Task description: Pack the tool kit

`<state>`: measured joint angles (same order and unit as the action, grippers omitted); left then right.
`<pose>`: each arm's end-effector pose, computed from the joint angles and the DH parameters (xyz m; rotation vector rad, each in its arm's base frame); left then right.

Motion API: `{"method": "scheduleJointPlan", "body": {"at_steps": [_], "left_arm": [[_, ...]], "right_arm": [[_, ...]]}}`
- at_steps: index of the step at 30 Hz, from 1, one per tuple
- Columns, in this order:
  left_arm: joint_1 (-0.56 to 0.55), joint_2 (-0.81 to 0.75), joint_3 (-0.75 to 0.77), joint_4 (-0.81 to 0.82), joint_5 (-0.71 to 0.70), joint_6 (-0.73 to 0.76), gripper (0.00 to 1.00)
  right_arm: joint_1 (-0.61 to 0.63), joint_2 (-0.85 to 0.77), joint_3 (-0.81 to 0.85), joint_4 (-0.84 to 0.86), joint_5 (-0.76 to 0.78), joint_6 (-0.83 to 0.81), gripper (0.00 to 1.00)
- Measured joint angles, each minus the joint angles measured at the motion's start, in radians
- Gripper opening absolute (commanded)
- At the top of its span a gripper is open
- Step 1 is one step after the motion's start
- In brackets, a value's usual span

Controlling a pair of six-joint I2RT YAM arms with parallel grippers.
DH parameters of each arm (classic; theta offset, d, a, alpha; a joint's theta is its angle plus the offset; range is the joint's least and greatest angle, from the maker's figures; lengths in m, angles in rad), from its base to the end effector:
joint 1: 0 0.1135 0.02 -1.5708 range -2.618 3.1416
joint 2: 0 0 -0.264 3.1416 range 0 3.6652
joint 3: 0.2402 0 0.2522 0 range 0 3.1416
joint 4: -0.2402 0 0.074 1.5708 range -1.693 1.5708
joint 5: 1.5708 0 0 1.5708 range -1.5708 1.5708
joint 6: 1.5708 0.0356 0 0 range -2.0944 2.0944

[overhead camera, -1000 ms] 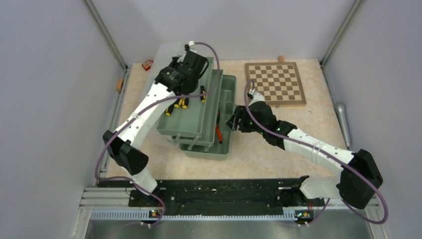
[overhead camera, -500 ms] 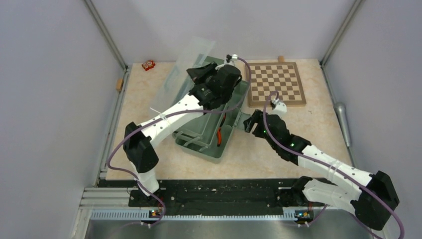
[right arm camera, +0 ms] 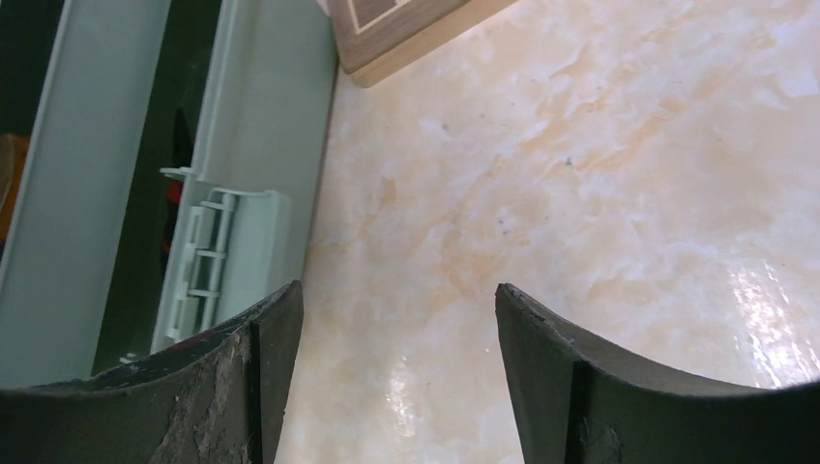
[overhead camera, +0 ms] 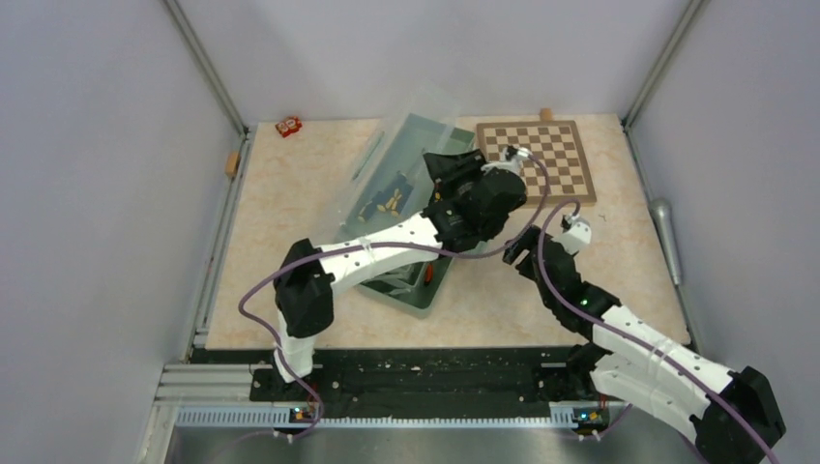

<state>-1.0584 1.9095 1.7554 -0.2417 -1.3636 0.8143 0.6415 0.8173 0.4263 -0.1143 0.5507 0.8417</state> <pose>0.2431 -0.3612 0.3528 0.7610 1.6131 1.1368 0.1554 0.0928 0.2176 0.5284 1.9456 0.3777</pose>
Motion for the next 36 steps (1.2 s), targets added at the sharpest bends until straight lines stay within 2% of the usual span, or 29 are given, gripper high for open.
{"method": "scheduleJointPlan", "body": {"at_steps": [5, 11, 14, 21, 24, 28, 32, 36], "left_arm": [[-0.107, 0.027, 0.003, 0.140, 0.028, 0.022, 0.62], [-0.235, 0.027, 0.065, 0.215, 0.052, 0.017, 0.68], [-0.266, 0.027, 0.113, 0.153, 0.083, -0.051, 0.69], [-0.237, -0.039, 0.176, -0.156, 0.266, -0.395, 0.72], [-0.137, -0.108, 0.180, -0.313, 0.443, -0.588, 0.72], [0.146, -0.256, 0.110, -0.407, 0.698, -0.813, 0.74], [0.444, -0.410, -0.003, -0.449, 0.867, -0.953, 0.76], [0.661, -0.511, -0.069, -0.470, 1.074, -1.045, 0.78]], "right_arm": [[-0.008, -0.032, -0.051, 0.023, 0.025, 0.010, 0.72], [-0.010, -0.093, -0.106, 0.070, 0.039, 0.029, 0.72], [-0.010, -0.134, -0.134, 0.078, 0.039, 0.043, 0.72], [-0.010, -0.222, -0.168, 0.059, -0.035, 0.043, 0.74], [-0.010, -0.217, -0.155, 0.040, -0.098, 0.039, 0.75], [-0.012, -0.141, -0.089, 0.038, -0.219, 0.039, 0.77], [-0.039, -0.023, -0.002, 0.071, -0.363, 0.051, 0.78], [-0.161, 0.059, 0.022, 0.140, -0.520, 0.093, 0.80]]}}
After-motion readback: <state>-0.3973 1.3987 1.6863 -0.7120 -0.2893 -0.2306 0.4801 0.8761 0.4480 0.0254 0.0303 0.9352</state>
